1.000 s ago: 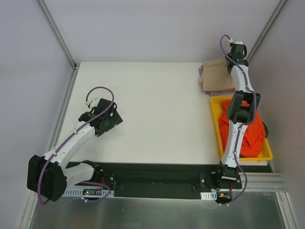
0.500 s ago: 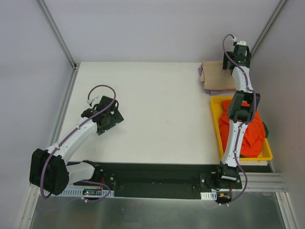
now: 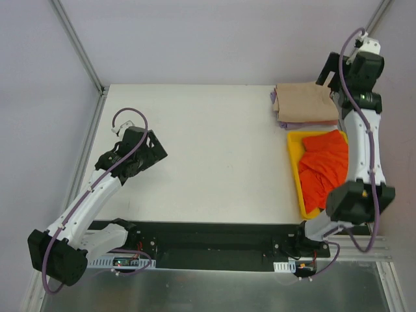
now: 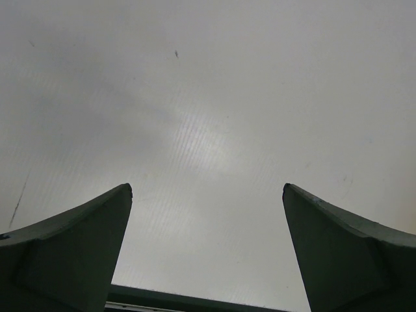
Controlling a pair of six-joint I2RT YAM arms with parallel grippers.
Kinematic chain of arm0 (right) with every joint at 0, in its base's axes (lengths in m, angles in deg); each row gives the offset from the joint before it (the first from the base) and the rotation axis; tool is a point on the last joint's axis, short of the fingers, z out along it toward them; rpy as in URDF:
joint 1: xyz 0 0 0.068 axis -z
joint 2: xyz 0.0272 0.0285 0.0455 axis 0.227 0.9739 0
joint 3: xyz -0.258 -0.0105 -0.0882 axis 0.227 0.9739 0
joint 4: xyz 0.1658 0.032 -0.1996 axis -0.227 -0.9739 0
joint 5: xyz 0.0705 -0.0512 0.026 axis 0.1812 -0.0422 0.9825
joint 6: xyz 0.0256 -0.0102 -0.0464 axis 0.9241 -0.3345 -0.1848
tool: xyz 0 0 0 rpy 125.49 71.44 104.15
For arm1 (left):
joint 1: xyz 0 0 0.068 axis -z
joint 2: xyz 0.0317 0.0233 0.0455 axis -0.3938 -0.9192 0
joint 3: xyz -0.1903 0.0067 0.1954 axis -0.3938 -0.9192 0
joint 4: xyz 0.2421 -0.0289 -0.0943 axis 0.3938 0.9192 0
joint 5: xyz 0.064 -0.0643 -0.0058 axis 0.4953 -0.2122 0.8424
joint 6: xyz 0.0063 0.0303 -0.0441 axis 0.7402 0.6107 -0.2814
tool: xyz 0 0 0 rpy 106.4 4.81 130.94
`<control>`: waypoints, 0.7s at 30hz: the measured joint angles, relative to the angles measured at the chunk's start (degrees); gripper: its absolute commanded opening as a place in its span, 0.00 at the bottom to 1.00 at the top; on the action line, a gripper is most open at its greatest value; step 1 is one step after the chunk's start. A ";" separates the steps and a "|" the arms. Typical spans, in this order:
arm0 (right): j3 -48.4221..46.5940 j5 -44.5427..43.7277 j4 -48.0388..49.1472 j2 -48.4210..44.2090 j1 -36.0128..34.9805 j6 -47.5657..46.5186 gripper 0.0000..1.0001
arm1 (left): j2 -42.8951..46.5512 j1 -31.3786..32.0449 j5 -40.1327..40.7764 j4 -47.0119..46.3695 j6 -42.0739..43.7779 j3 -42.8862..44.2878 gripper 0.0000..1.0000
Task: Fold and stack the t-shirts
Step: Put the neatly folded tshirt into the corner of the board with the right arm
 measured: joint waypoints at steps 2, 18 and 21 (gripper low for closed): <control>10.16 4.02 0.61 -10.91 -0.24 2.60 1.00 | 1.99 0.00 -0.87 -0.81 0.79 -0.15 0.99; 81.15 22.77 4.74 -68.50 -7.15 20.06 1.00 | 17.44 0.00 -7.82 -15.13 6.84 -15.61 0.99; 84.04 24.76 5.90 -73.61 -7.15 20.02 1.00 | 18.10 0.00 -8.35 -16.46 7.52 -16.79 0.99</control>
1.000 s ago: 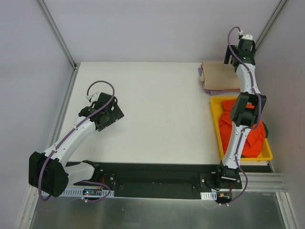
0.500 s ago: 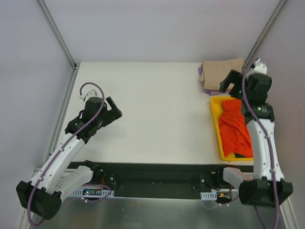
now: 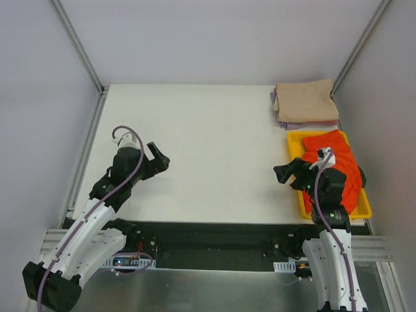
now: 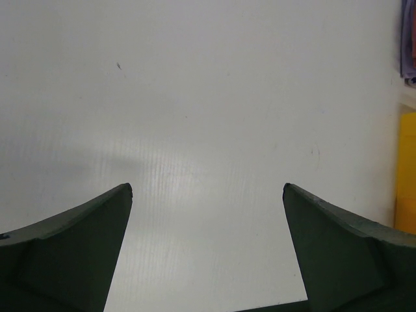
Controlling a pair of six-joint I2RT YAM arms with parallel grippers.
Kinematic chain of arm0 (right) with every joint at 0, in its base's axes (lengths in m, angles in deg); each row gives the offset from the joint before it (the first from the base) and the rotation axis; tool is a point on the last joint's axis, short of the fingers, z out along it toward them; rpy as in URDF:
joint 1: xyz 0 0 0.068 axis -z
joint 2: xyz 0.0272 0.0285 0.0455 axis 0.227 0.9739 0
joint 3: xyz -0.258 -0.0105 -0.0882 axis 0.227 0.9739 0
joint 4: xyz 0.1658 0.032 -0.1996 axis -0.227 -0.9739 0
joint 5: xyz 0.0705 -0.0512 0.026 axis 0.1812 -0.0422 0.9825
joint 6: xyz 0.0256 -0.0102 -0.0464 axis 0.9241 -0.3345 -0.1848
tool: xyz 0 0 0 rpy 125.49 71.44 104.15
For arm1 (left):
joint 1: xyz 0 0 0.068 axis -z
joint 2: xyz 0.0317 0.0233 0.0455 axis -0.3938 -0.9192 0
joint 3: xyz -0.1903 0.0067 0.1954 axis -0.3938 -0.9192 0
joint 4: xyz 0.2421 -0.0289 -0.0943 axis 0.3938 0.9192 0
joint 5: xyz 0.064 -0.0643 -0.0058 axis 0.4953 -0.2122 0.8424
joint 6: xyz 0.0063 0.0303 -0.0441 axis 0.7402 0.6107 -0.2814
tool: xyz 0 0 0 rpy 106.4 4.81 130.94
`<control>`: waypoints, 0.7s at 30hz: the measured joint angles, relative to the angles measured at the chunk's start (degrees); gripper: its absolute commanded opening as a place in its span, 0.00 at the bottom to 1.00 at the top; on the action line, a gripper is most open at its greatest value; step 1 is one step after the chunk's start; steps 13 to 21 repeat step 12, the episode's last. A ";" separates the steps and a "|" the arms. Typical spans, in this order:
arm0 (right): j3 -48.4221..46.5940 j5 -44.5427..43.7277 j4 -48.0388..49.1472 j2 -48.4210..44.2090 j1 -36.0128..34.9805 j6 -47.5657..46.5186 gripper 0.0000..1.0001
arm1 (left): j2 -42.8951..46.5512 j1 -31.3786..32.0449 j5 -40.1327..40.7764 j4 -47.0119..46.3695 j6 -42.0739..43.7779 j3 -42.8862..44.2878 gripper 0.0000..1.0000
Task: Fold and stack the t-shirts
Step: Put the neatly folded tshirt into the corner of the board with the right arm
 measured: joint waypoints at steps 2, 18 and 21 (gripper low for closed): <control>0.68 1.27 1.68 -2.23 0.00 -0.13 0.99 | 0.76 0.00 -0.02 -0.83 0.48 -0.46 0.99; 1.05 4.61 4.66 2.01 0.00 -0.79 0.99 | 2.93 0.00 0.28 -2.01 0.76 -1.09 0.99; 1.05 4.61 4.66 2.01 0.00 -0.79 0.99 | 2.93 0.00 0.28 -2.01 0.76 -1.09 0.99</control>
